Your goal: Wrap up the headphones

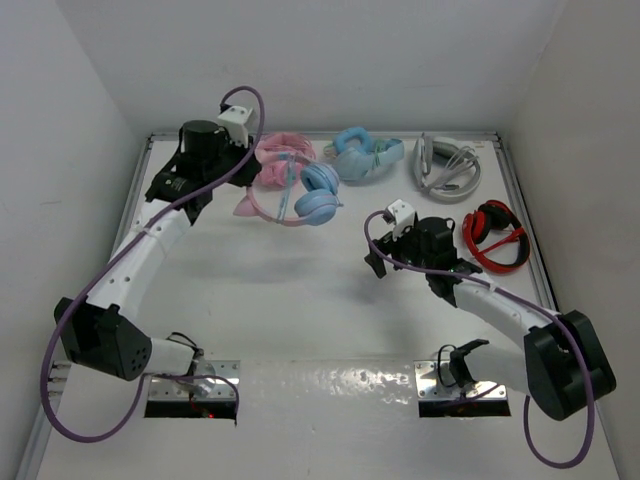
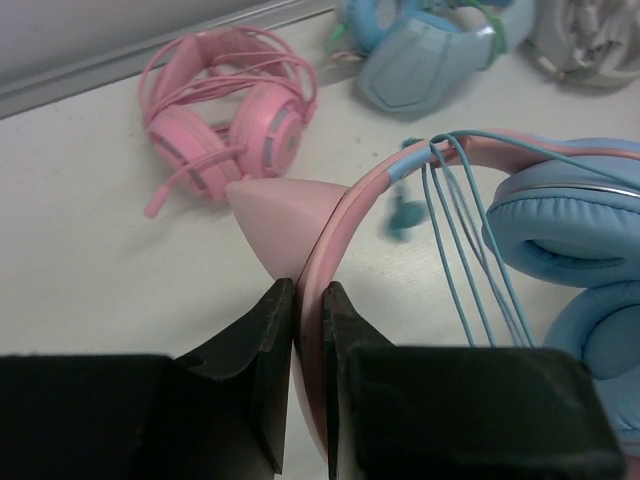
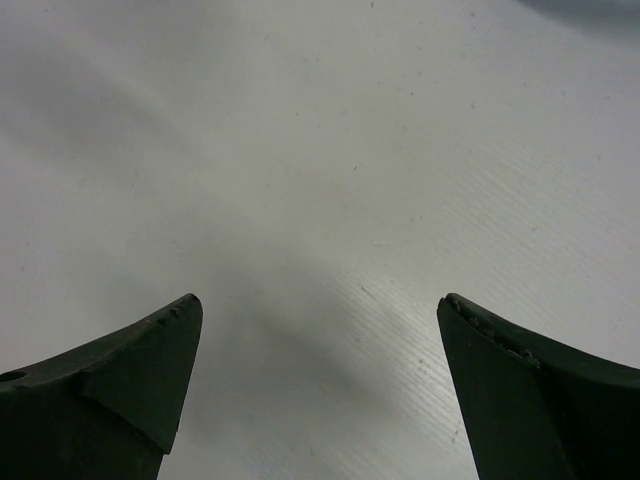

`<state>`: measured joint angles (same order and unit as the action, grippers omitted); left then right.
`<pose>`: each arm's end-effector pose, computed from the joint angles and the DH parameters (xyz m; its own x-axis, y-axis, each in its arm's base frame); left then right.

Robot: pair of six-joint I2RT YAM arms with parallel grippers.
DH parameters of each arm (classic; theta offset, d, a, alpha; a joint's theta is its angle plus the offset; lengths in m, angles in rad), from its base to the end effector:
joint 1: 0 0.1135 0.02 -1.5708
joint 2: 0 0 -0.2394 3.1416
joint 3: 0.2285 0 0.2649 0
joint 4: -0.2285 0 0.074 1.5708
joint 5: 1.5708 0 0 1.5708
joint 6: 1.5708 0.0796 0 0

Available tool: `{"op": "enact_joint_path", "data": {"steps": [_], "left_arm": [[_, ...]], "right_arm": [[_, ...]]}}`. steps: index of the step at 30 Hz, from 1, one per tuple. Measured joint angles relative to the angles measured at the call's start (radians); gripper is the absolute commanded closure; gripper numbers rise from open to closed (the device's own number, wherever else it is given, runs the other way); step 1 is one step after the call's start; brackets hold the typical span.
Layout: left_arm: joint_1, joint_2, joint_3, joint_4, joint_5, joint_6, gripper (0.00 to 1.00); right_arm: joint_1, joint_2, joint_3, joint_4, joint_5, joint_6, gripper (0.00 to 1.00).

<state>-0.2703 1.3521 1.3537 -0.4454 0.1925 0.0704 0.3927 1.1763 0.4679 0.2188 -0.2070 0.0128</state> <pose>0.3461 -0.1117 0.3423 -0.3826 0.1777 -0.9067 0.4567 0.8895 -0.0184 0.2682 0.1288 0.1408 -0.4414 -0.1693 -0.8812 -0.5365 0.8370 0.1079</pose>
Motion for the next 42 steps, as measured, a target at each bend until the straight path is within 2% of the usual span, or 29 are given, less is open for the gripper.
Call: {"op": "enact_joint_path", "data": {"steps": [10, 15, 24, 32, 42], "left_arm": [[0.190, 0.012, -0.026, 0.124, -0.212, -0.092, 1.00], [0.235, 0.068, -0.028, 0.221, -0.328, -0.095, 1.00], [0.334, 0.213, -0.048, 0.360, -0.412, -0.110, 1.00], [0.369, 0.377, -0.048, 0.442, -0.498, -0.159, 1.00], [0.377, 0.618, 0.034, 0.479, -0.567, -0.175, 1.00]], "right_arm": [[0.000, -0.008, -0.066, 0.023, 0.015, 0.034, 0.01], [0.000, -0.019, -0.075, 0.029, 0.021, 0.040, 0.01], [0.000, -0.025, -0.081, 0.010, 0.025, 0.040, 0.01], [0.000, -0.033, -0.080, -0.016, 0.040, 0.039, 0.01], [0.000, -0.061, -0.080, -0.045, 0.069, 0.032, 0.01]]}}
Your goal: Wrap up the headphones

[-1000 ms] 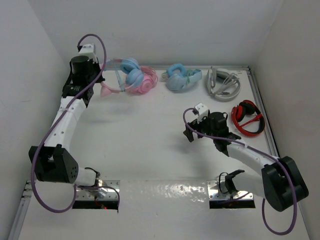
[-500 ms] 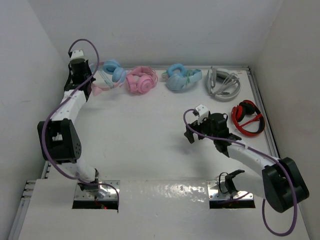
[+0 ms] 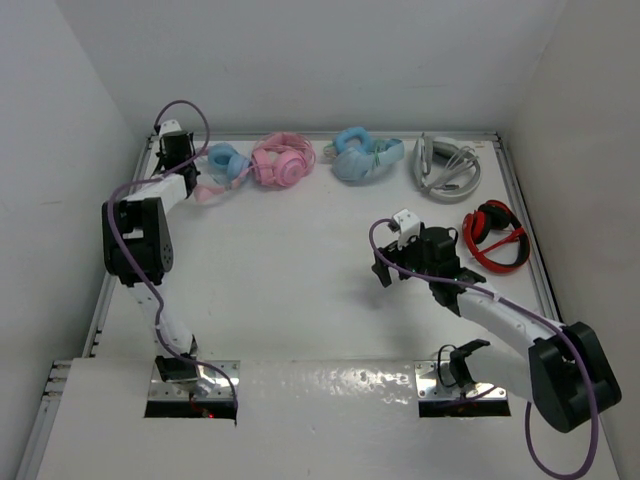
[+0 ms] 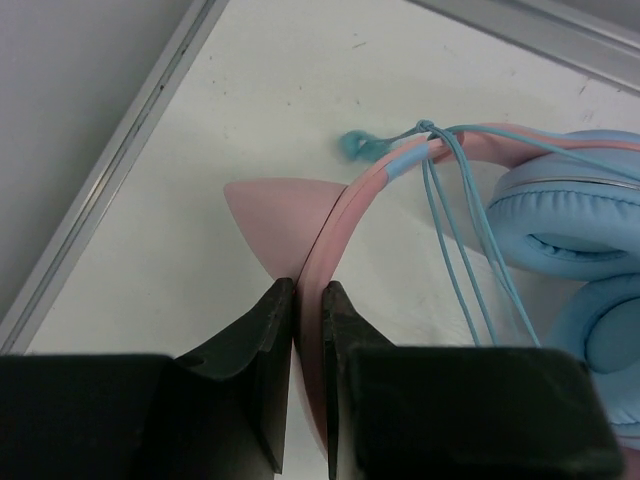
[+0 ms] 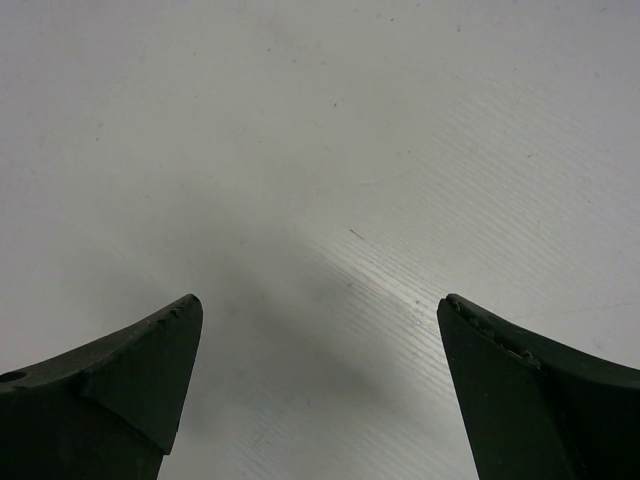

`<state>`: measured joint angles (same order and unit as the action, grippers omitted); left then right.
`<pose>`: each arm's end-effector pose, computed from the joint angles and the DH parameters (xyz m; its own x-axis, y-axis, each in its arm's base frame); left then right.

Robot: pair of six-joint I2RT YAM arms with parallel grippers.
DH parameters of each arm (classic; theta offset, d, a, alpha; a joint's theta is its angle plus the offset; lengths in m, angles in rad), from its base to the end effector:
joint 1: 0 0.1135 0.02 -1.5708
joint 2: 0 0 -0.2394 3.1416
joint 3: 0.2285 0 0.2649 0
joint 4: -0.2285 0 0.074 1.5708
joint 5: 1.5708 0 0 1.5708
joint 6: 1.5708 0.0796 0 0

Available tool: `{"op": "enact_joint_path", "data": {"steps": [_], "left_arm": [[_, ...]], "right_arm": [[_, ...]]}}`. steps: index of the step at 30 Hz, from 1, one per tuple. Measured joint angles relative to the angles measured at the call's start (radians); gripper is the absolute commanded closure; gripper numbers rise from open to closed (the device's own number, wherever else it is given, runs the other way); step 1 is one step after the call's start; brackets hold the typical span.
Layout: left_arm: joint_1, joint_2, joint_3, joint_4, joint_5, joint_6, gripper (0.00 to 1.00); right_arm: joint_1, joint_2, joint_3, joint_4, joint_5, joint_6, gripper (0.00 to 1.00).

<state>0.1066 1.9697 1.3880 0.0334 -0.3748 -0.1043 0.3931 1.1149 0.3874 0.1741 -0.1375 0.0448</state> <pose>0.4820 0.0809 0.1653 -0.4728 -0.1480 -0.8686 -0.4614 0.8814 0.1009 0.2519 0.1163 0.1213 -0.5068 -0.1621 -0.8467 -0.4649 0.8785 0.1101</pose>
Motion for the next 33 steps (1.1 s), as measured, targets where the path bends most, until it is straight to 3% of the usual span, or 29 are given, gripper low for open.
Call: {"op": "enact_joint_path", "data": {"steps": [9, 22, 25, 28, 29, 31, 33], "left_arm": [[0.007, 0.090, 0.097, -0.010, 0.024, -0.012, 1.00], [0.103, 0.243, 0.215, -0.039, 0.156, -0.032, 1.00], [0.105, 0.244, 0.223, -0.038, 0.145, -0.032, 0.89], [0.105, 0.245, 0.232, -0.037, 0.128, -0.029, 0.55], [0.105, 0.245, 0.237, -0.038, 0.124, -0.029, 0.38], [0.108, 0.245, 0.249, -0.040, 0.115, -0.032, 0.29], [0.111, 0.245, 0.259, -0.040, 0.115, -0.031, 0.28]], "right_arm": [[0.000, -0.013, 0.000, -0.008, 0.008, -0.001, 0.01], [0.000, -0.015, 0.000, -0.053, 0.016, -0.019, 0.01], [0.000, -0.015, 0.000, -0.057, 0.016, -0.019, 0.01], [0.000, -0.015, 0.000, -0.056, 0.015, -0.019, 0.01], [0.000, -0.015, 0.000, -0.057, 0.015, -0.019, 0.01], [0.000, -0.015, 0.000, -0.057, 0.015, -0.019, 0.01], [0.000, -0.015, 0.000, -0.058, 0.015, -0.019, 0.01]]}}
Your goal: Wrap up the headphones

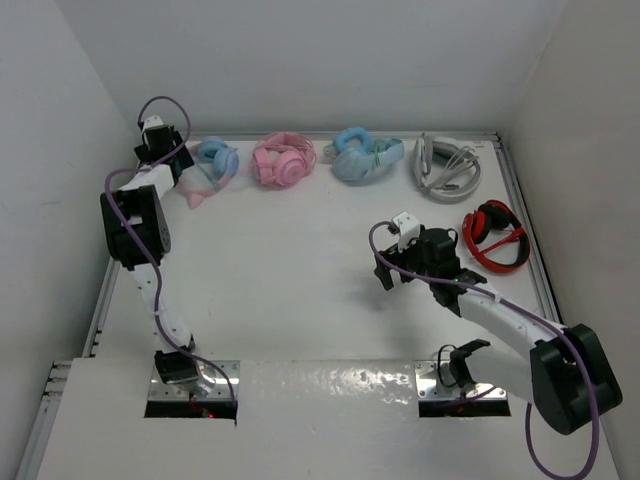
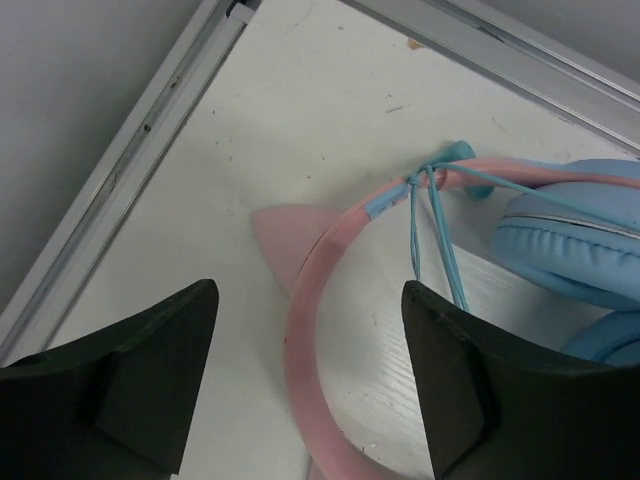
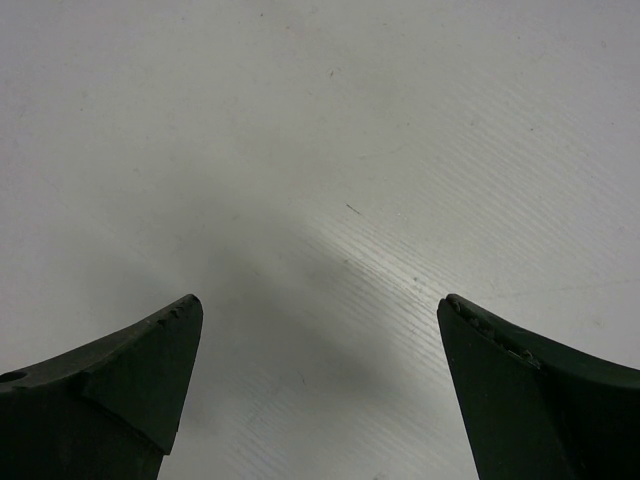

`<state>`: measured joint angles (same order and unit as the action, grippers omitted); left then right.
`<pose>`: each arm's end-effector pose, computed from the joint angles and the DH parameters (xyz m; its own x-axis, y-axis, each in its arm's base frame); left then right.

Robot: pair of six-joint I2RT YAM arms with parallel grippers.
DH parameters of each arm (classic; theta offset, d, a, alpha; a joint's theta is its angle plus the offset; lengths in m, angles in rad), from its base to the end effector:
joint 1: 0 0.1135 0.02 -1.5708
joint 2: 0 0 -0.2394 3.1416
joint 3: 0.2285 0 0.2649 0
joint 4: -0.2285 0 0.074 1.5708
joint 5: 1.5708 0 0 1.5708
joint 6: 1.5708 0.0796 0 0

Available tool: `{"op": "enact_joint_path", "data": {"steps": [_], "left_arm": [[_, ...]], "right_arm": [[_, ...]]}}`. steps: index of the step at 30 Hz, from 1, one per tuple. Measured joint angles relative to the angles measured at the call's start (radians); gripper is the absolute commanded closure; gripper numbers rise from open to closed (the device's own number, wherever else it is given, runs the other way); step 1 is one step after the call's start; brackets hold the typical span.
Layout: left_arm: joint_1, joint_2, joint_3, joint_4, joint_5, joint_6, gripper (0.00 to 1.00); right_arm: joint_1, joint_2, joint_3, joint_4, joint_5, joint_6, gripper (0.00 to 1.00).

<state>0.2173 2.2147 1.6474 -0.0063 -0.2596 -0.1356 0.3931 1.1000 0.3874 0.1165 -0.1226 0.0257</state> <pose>0.5232 0.1364 0.1350 -0.4684 -0.2372 -0.8511 -0.4867 0.8732 0.0245 0.2480 0.1134 0.1177 -0.5306 -0.1924 -0.8255 -0.4602 0.8833 0.0899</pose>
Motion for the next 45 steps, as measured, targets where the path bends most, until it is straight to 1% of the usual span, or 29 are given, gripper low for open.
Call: {"op": "enact_joint_path", "data": {"steps": [3, 6, 8, 10, 14, 17, 20, 22, 24, 26, 29, 31, 32, 34, 35, 39, 45], "left_arm": [[0.002, -0.001, 0.002, -0.013, 0.001, 0.001, 0.27], [0.002, -0.010, 0.000, -0.061, 0.002, 0.000, 0.26], [0.002, -0.045, -0.018, -0.094, 0.002, -0.001, 0.25], [0.002, -0.114, -0.066, -0.119, 0.006, 0.000, 0.26], [0.003, -0.378, -0.248, -0.122, 0.035, 0.045, 0.27], [0.005, -0.608, -0.391, -0.125, 0.079, 0.141, 0.27], [0.007, -0.789, -0.515, -0.134, 0.110, 0.241, 0.29], [0.007, -0.868, -0.609, -0.142, 0.113, 0.296, 0.29], [0.007, -0.932, -0.735, -0.148, 0.111, 0.359, 0.30], [0.007, -0.977, -0.863, -0.170, 0.109, 0.393, 0.31], [0.007, -1.057, -1.047, -0.159, 0.092, 0.428, 0.32], [0.007, -1.158, -1.161, -0.147, 0.080, 0.439, 0.30], [0.007, -1.210, -1.195, -0.149, 0.077, 0.439, 0.28], [0.007, -1.315, -1.234, -0.137, 0.082, 0.439, 0.26], [0.007, -1.369, -1.246, -0.119, 0.089, 0.443, 0.24], [0.007, -1.514, -1.267, -0.050, 0.101, 0.449, 0.24], [0.007, -1.544, -1.274, -0.022, 0.095, 0.452, 0.24]], "right_arm": [[0.000, -0.005, 0.000, -0.010, -0.003, 0.000, 0.01], [0.000, -0.023, 0.000, -0.022, -0.009, 0.001, 0.01], [0.000, -0.040, 0.000, -0.023, -0.008, 0.002, 0.01], [0.000, -0.051, 0.004, -0.033, -0.003, 0.010, 0.01], [0.000, -0.056, 0.015, -0.057, 0.037, 0.080, 0.01], [0.000, -0.077, 0.014, -0.081, 0.060, 0.150, 0.01], [0.000, -0.142, -0.010, -0.087, 0.090, 0.217, 0.01], [0.000, -0.206, -0.047, -0.092, 0.117, 0.256, 0.01], [0.000, -0.276, -0.090, -0.104, 0.148, 0.294, 0.01], [0.000, -0.341, -0.129, -0.128, 0.175, 0.329, 0.01], [-0.001, -0.434, -0.174, -0.179, 0.205, 0.374, 0.01], [0.000, -0.495, -0.195, -0.219, 0.221, 0.396, 0.01], [0.000, -0.533, -0.204, -0.244, 0.227, 0.406, 0.01], [0.000, -0.607, -0.221, -0.271, 0.238, 0.420, 0.01], [0.000, -0.647, -0.230, -0.285, 0.249, 0.428, 0.01], [0.000, -0.772, -0.253, -0.337, 0.322, 0.473, 0.01], [0.000, -0.886, -0.267, -0.411, 0.417, 0.526, 0.01]]}}
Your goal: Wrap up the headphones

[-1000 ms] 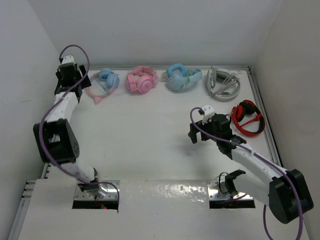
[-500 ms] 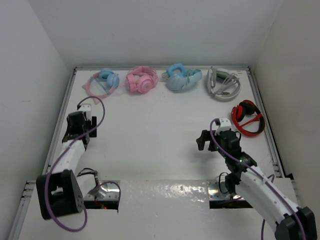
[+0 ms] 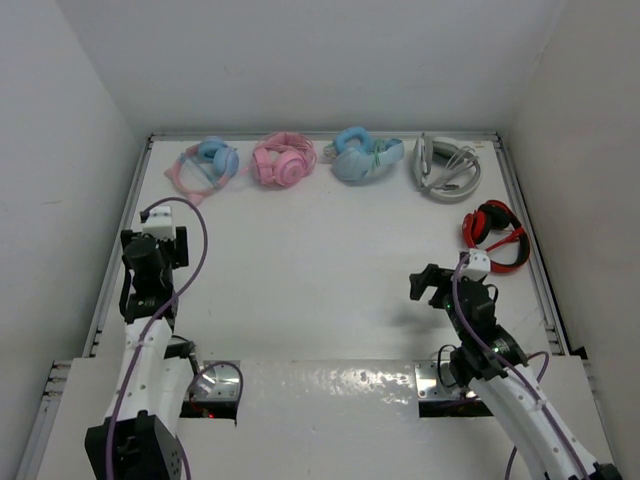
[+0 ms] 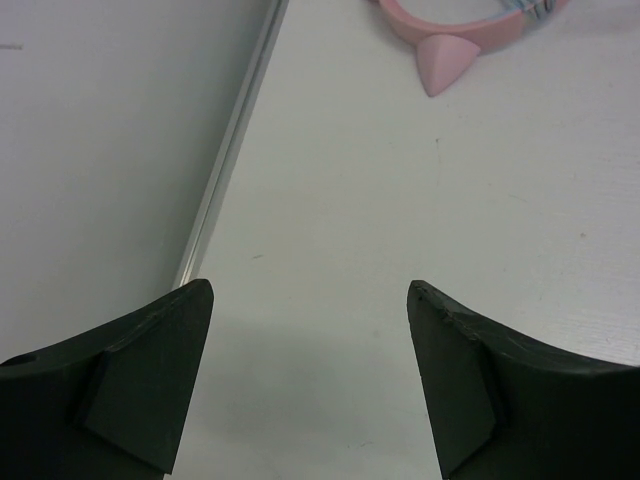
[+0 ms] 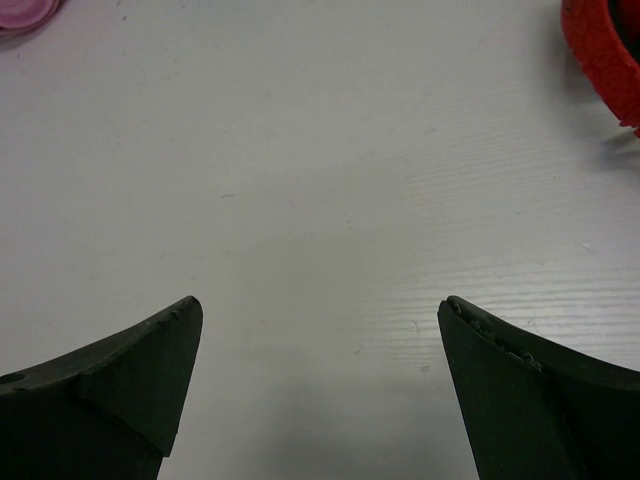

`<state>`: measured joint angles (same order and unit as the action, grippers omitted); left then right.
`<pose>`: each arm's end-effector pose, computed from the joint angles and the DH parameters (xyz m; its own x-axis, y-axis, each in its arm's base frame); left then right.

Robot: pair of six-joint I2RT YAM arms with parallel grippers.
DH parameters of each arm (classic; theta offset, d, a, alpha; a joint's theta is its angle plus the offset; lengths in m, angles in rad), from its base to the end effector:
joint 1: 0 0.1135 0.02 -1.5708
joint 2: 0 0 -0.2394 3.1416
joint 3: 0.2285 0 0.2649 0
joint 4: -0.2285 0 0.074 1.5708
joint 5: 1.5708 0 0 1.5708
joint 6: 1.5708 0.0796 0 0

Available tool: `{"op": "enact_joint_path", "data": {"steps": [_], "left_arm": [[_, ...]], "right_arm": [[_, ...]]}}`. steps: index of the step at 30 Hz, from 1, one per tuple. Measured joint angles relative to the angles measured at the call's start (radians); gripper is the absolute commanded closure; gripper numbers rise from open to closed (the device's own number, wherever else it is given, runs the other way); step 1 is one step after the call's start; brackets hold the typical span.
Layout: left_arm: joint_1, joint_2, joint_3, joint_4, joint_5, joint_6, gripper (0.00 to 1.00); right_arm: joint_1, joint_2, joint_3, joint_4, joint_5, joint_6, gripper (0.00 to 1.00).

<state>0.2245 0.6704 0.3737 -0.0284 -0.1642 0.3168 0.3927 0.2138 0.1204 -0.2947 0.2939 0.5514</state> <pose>0.2323 0.0664 0.1955 -0.4114 0.2213 -0.8842 -0.2552 0.9033 0.3448 0.1821 0.0505 0.1431 -0.3599 0.3937 -0.8459 0.0822 0.9165 0.3915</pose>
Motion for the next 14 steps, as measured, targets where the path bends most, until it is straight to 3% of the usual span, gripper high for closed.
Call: {"op": "enact_joint_path", "data": {"steps": [14], "left_arm": [[0.000, 0.027, -0.008, 0.002, -0.014, 0.000, 0.26]], "right_arm": [[-0.001, -0.044, -0.005, -0.058, 0.094, 0.055, 0.01]]}}
